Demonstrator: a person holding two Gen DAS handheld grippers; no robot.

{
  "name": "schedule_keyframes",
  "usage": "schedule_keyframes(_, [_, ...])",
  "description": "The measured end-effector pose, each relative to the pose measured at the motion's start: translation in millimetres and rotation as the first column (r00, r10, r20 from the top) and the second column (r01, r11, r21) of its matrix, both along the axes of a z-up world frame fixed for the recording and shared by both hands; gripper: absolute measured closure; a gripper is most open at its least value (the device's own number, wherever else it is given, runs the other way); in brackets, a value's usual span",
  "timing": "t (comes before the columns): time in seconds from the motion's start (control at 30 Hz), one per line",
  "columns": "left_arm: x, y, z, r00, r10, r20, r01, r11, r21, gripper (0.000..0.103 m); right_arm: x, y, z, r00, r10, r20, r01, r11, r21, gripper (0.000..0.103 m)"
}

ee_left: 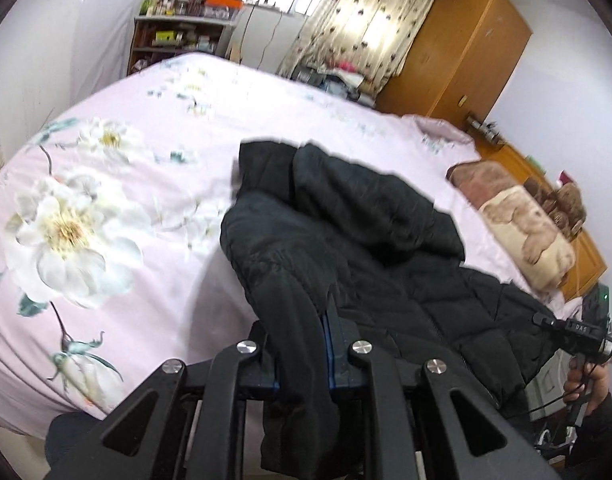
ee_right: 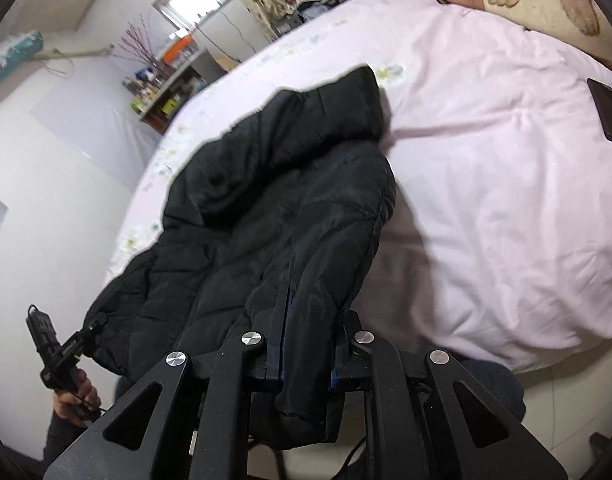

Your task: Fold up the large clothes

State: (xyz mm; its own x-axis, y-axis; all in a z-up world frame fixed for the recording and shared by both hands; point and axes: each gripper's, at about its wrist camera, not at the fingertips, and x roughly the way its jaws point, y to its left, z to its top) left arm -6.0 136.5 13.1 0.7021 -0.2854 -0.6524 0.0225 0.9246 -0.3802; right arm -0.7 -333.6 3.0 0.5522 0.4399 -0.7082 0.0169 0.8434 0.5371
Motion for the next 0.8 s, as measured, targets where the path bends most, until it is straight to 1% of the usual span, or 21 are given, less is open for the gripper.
schedule_keyframes(0.07, [-3.5,3.2,11.9,1.0,0.001,0.029,-0.001,1.0,-0.017,0.088,-8.8,-4.0,13.4,0.999,0.001,0.033,-0.001,1.0,0.02,0.089])
schedule_keyframes(0.17, [-4.4,9.2,26.2,0.998,0.011,0.065,-0.007,0.999,-0.053,0.088,-15.7,-8.9,33.4,0.997,0.005,0.082,-0.007,1.0,0.025,0.089])
schedule_keyframes(0.23, [4.8,12.5,31.5,0.997,0.022,0.077,-0.014,0.995,-0.095,0.088,-13.6,-11.1,43.2,0.994,-0.006,0.112,0.002,0.999,0.04,0.089])
schedule_keyframes(0.3, [16.9,12.7,35.1,0.996,0.034,0.086,-0.023,0.993,-0.117,0.088,-3.7,-17.5,48.6,0.991,-0.026,0.133,0.019,0.998,0.053,0.089])
schedule_keyframes(0.37, [29.0,16.3,38.2,0.995,0.051,0.089,-0.039,0.989,-0.141,0.088,11.0,-18.7,51.6,0.987,-0.049,0.154,0.037,0.996,0.081,0.089])
schedule_keyframes(0.43, [43.6,23.5,41.3,0.993,0.073,0.09,-0.056,0.982,-0.18,0.088,30.1,-16.9,54.2,0.983,-0.07,0.169,0.054,0.994,0.098,0.089])
schedule_keyframes(0.5, [60.4,26.7,45.5,0.991,0.091,0.093,-0.072,0.978,-0.196,0.088,46.3,-13.8,56.6,0.981,-0.086,0.171,0.068,0.992,0.109,0.089])
schedule_keyframes(0.63, [104.3,27.0,52.1,0.989,0.113,0.099,-0.091,0.974,-0.209,0.087,94.1,-17.5,62.3,0.976,-0.114,0.184,0.09,0.987,0.135,0.089])
schedule_keyframes(0.7, [129.1,26.5,52.0,0.988,0.119,0.096,-0.097,0.974,-0.206,0.087,115.5,-16.2,62.7,0.976,-0.126,0.176,0.101,0.985,0.142,0.089])
schedule_keyframes(0.8, [174.9,27.9,48.0,0.99,0.122,0.075,-0.105,0.974,-0.203,0.087,159.7,-17.0,59.1,0.979,-0.138,0.151,0.117,0.983,0.139,0.089])
